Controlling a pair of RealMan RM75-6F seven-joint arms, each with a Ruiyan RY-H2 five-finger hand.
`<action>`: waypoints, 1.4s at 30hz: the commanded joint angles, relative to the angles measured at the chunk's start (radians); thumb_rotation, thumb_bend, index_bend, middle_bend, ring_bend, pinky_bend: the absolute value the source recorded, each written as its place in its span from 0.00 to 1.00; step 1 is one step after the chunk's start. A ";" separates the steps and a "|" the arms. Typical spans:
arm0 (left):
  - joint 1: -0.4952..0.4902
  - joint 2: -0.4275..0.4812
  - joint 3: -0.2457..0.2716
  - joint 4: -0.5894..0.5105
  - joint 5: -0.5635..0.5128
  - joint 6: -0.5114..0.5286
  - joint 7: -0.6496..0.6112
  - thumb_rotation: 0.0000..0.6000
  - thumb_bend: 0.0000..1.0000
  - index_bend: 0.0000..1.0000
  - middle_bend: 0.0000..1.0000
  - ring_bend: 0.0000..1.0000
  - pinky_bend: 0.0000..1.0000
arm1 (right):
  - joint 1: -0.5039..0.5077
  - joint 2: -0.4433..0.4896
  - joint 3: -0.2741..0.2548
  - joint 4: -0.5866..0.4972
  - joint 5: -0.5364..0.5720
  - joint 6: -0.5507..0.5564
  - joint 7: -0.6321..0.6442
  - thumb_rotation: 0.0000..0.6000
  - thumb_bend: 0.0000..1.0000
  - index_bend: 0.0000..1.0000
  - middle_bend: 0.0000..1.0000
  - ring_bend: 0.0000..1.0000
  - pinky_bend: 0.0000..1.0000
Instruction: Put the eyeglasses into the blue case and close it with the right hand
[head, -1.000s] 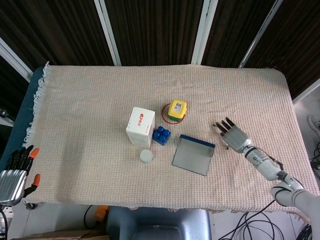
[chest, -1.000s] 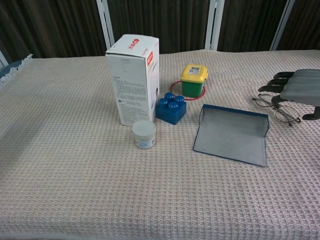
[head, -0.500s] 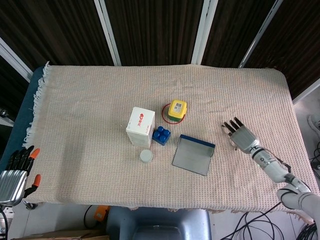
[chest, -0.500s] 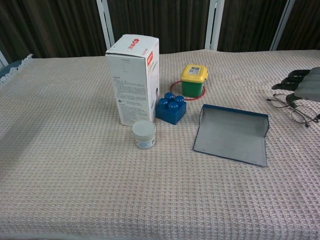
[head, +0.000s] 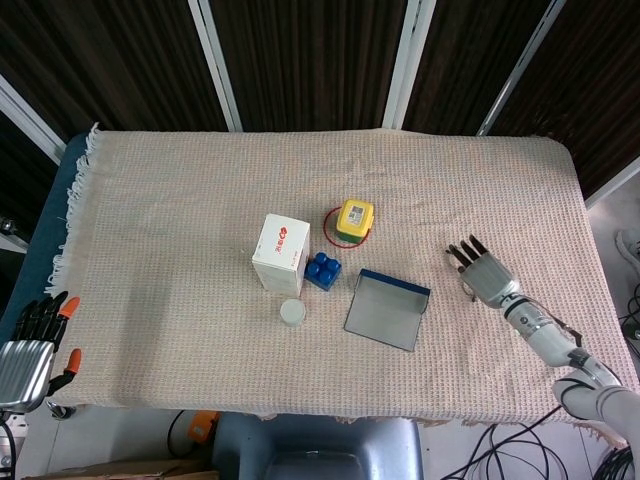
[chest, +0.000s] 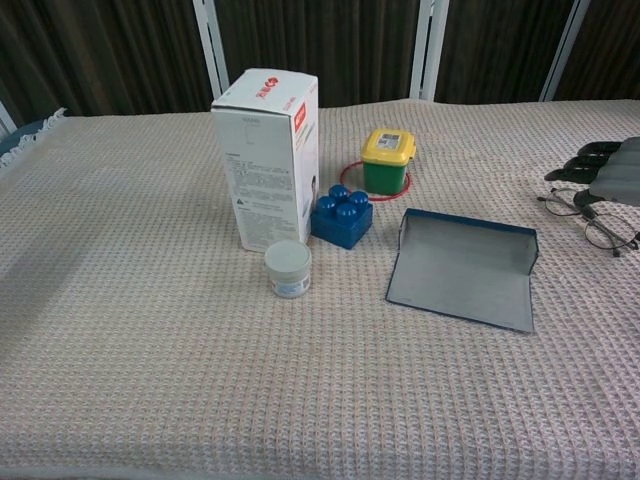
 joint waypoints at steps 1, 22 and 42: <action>0.001 0.001 -0.001 0.000 0.000 0.003 0.000 1.00 0.45 0.00 0.00 0.00 0.03 | 0.002 -0.005 0.005 -0.004 0.005 0.002 -0.010 1.00 0.40 0.54 0.00 0.00 0.00; 0.009 0.008 0.002 0.001 0.014 0.020 -0.019 1.00 0.45 0.00 0.00 0.00 0.03 | 0.010 0.030 0.070 -0.137 0.081 0.024 -0.092 1.00 0.40 0.61 0.00 0.00 0.00; 0.010 0.005 0.001 0.003 0.013 0.021 -0.015 1.00 0.45 0.00 0.00 0.00 0.03 | 0.046 0.141 0.032 -0.449 -0.108 0.166 -0.144 1.00 0.40 0.62 0.00 0.00 0.00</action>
